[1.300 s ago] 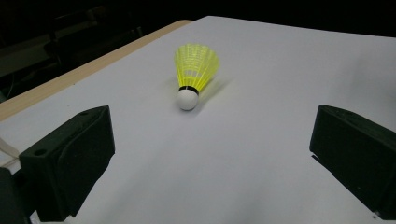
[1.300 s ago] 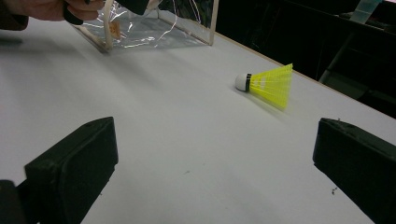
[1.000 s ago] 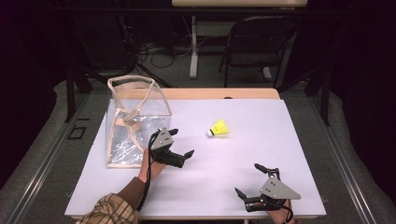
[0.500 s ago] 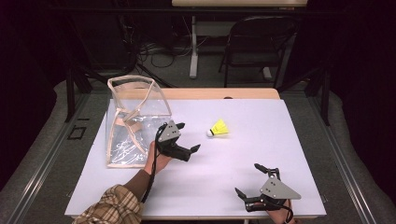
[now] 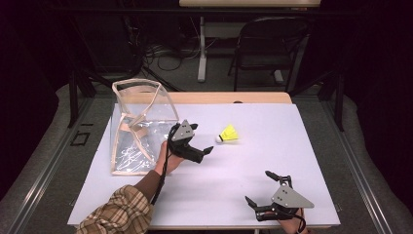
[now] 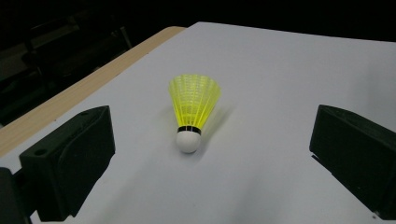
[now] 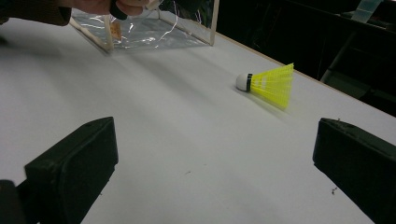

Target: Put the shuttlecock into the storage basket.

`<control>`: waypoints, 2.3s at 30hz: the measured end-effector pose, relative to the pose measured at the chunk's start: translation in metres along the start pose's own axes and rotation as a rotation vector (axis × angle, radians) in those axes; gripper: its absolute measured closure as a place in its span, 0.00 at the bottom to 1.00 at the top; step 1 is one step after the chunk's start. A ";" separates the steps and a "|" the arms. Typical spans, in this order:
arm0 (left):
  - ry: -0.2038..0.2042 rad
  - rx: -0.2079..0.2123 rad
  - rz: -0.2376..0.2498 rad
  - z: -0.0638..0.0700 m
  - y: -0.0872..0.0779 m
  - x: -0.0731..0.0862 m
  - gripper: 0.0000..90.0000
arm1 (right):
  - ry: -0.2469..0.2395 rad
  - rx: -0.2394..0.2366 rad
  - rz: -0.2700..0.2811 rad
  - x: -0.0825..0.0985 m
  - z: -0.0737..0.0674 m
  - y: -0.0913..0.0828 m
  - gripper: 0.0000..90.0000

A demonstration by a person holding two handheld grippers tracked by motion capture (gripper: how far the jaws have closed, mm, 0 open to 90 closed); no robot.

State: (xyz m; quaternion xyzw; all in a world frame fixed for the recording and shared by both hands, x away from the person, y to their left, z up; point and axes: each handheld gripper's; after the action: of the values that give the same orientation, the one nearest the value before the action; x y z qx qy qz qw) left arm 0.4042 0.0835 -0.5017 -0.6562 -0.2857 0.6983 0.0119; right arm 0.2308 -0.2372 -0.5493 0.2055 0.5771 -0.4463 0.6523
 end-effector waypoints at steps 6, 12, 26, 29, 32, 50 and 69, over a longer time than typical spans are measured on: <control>0.011 0.007 -0.012 -0.004 0.006 -0.007 0.00 | 0.000 0.000 0.001 0.000 0.000 0.000 0.00; 0.021 0.018 -0.024 -0.007 0.012 -0.010 0.00 | 0.002 -0.002 -0.001 0.000 0.000 0.000 0.00; 0.035 0.043 -0.051 -0.011 0.024 -0.015 0.00 | 0.001 -0.002 0.000 0.000 0.000 0.000 0.00; 0.037 0.047 -0.061 -0.012 0.026 -0.016 0.00 | 0.002 -0.005 -0.002 0.000 0.000 0.000 0.00; 0.039 0.047 -0.065 -0.014 0.028 -0.017 0.00 | 0.003 -0.005 -0.002 0.000 0.000 0.000 0.00; 0.033 0.021 -0.152 -0.014 0.054 -0.018 0.00 | 0.006 -0.008 -0.007 0.000 0.000 0.001 0.00; 0.015 -0.015 -0.207 -0.012 0.072 -0.015 0.00 | 0.005 -0.009 -0.007 0.000 0.000 0.001 0.00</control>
State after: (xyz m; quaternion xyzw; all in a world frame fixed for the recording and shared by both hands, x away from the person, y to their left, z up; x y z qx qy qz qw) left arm 0.4433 0.0217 -0.5178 -0.6286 -0.3569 0.6862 0.0813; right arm 0.2316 -0.2367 -0.5494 0.2019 0.5815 -0.4455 0.6502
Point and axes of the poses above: each handheld gripper's, and its own axes: y roughly forward along the jaws, x roughly out of its underside, z roughly to its right, and after that the axes turned 8 degrees about x, right-handed
